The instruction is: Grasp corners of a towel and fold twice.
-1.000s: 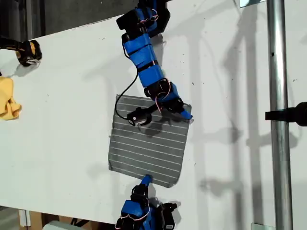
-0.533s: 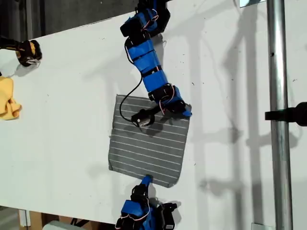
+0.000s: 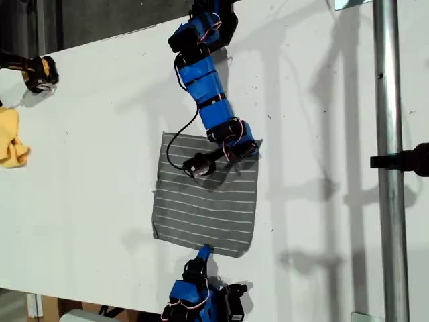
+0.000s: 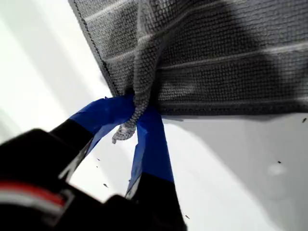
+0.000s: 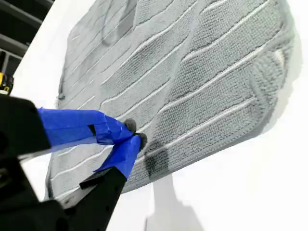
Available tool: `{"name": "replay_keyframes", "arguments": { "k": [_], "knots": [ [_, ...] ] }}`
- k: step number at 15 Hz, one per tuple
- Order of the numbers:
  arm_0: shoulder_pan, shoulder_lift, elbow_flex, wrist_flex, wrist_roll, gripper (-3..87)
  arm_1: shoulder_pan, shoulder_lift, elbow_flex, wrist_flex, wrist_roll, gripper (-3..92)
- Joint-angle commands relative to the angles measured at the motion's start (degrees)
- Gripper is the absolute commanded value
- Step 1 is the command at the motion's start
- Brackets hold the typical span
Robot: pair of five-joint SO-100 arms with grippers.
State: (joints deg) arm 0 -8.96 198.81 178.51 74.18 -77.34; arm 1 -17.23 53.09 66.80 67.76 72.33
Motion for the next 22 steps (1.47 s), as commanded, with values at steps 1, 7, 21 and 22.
{"name": "replay_keyframes", "arguments": {
  "k": [1, 7, 21, 22],
  "knots": [
    [0.4, 0.2, 0.1, 0.2, -0.7, -1.5, 0.1, 2.9, -1.7, 0.4, -0.4, -0.2],
    [1.8, -4.4, -14.2, 0.4, -0.4, -1.7, 0.4, 6.5, -1.1, 0.5, -1.1, -0.2],
    [24.1, -65.1, -66.5, 11.0, 26.1, -1.7, 1.0, 6.9, -0.3, 0.1, -1.8, -0.2],
    [25.0, -66.1, -67.6, 13.7, 25.8, -1.6, 1.0, 6.9, -0.3, 0.0, -1.8, -0.2]
  ]
}}
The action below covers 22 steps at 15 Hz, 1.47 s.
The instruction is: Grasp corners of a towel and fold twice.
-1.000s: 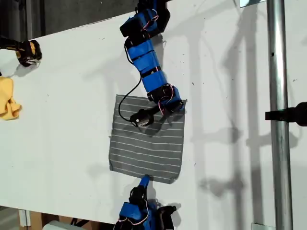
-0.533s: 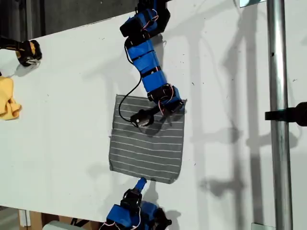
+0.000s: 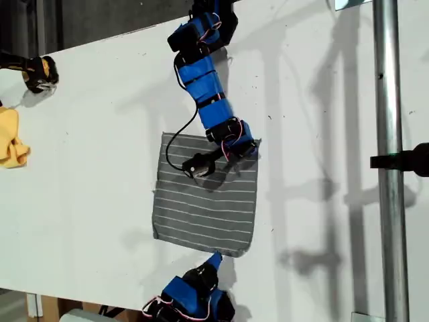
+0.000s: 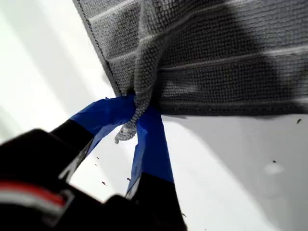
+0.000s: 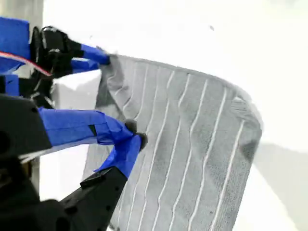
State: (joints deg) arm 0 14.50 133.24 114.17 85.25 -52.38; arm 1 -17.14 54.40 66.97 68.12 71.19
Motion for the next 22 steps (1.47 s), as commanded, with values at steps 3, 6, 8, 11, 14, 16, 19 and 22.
{"name": "replay_keyframes", "arguments": {
  "k": [3, 6, 8, 11, 14, 16, 19, 22],
  "knots": [
    [1.9, 0.2, -3.7, 5.1, -1.0, 10.0, 0.9, 5.5, -0.4, -0.5, -0.3, -0.2],
    [4.6, 0.5, -3.1, 3.5, -0.8, 29.9, 0.9, 5.4, -0.4, -0.5, -0.3, -0.2],
    [4.0, 0.9, -1.8, 3.1, 0.1, 28.9, 1.0, 5.6, -0.4, -0.5, -0.3, -0.2],
    [1.1, 0.5, 6.9, -2.4, -0.5, 26.9, 1.0, 5.7, -0.4, -0.5, -0.4, -0.2],
    [-0.7, 1.0, 20.7, -13.8, -2.0, 25.3, 1.2, 6.4, -0.4, -0.4, -0.5, -0.2],
    [-1.4, 1.1, 25.5, -17.9, -2.4, 24.4, 1.6, 6.7, -0.4, -0.4, -0.5, -0.2],
    [-1.6, 0.4, 29.4, -20.7, -4.0, 24.2, 2.1, 7.6, -0.4, -0.4, -0.5, -0.2],
    [-0.9, -4.0, 31.6, -24.3, -5.9, 23.0, 2.3, 8.1, -0.4, -0.1, -0.5, -0.2]
  ]
}}
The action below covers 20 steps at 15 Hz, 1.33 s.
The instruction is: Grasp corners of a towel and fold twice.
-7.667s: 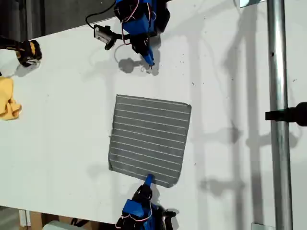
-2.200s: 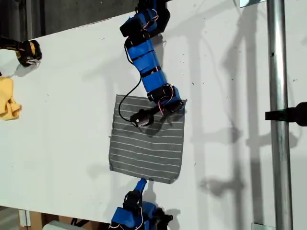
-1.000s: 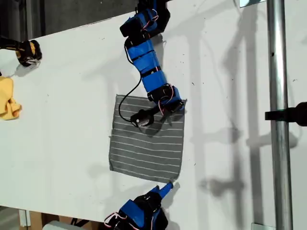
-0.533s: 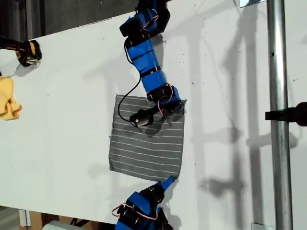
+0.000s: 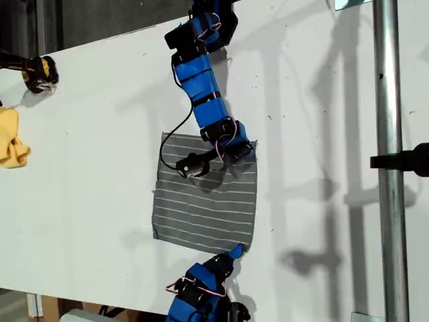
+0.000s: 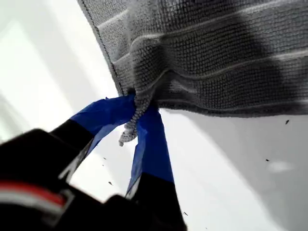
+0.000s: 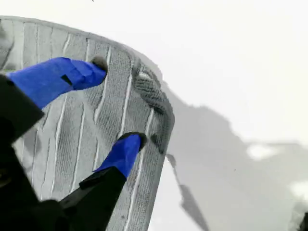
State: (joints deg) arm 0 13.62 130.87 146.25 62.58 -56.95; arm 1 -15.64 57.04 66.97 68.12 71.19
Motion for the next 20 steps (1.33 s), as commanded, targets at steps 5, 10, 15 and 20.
{"name": "replay_keyframes", "arguments": {
  "k": [5, 10, 15, 20],
  "knots": [
    [1.6, -14.0, -0.4, -9.0, -5.4, 16.2, 0.6, 5.8, -0.4, 0.6, -0.5, -0.2],
    [2.3, -12.4, -1.1, -8.5, -7.3, -1.0, 0.2, 6.8, -0.4, 0.8, -0.3, -0.2],
    [3.4, -4.0, -12.3, -1.1, -3.3, -1.0, -0.5, 11.4, -0.5, 1.6, -1.2, -0.2],
    [4.7, -8.9, -24.5, 1.1, 1.0, -1.0, -2.7, 15.9, -1.5, 1.7, -5.3, -0.2]
  ]
}}
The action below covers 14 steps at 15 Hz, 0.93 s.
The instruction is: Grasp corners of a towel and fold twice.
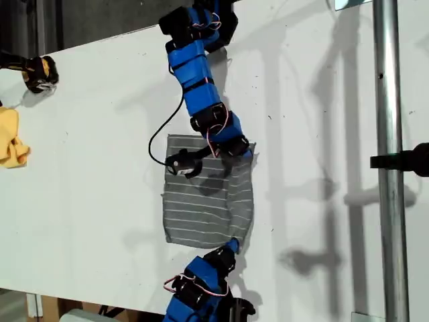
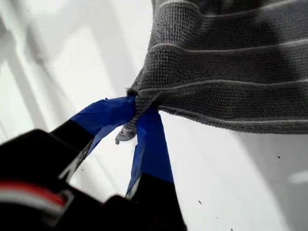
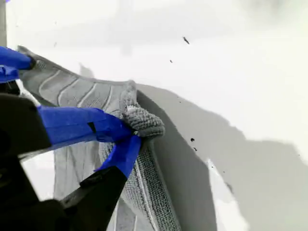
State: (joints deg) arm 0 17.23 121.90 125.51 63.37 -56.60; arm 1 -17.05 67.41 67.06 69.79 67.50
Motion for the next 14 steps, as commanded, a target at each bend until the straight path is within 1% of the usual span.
{"name": "replay_keyframes", "arguments": {
  "k": [1, 3, 5, 7, 11, 14],
  "knots": [
    [1.1, 0.8, -4.2, 1.0, 0.2, -1.0, -1.4, 6.2, -1.5, 0.3, -1.9, -0.2],
    [-1.6, 4.0, -3.9, 3.1, 0.1, -1.0, 0.6, 9.5, 0.2, 0.5, -1.5, -0.2],
    [-7.3, 6.2, -3.7, 6.5, 2.0, -1.0, 3.8, 11.3, 1.8, 1.0, -1.2, -0.2],
    [-14.0, 7.9, -4.1, 7.3, 6.0, -1.0, 7.3, 12.9, 2.1, 1.8, -1.7, -0.2],
    [-29.5, 5.6, -7.2, 8.1, 16.8, -1.0, 16.6, 16.9, 4.9, 2.8, -4.9, -0.2],
    [-37.7, 3.9, -8.2, 7.6, 21.5, -1.0, 24.0, 20.3, 7.2, 3.1, -9.6, -0.2]
  ]
}}
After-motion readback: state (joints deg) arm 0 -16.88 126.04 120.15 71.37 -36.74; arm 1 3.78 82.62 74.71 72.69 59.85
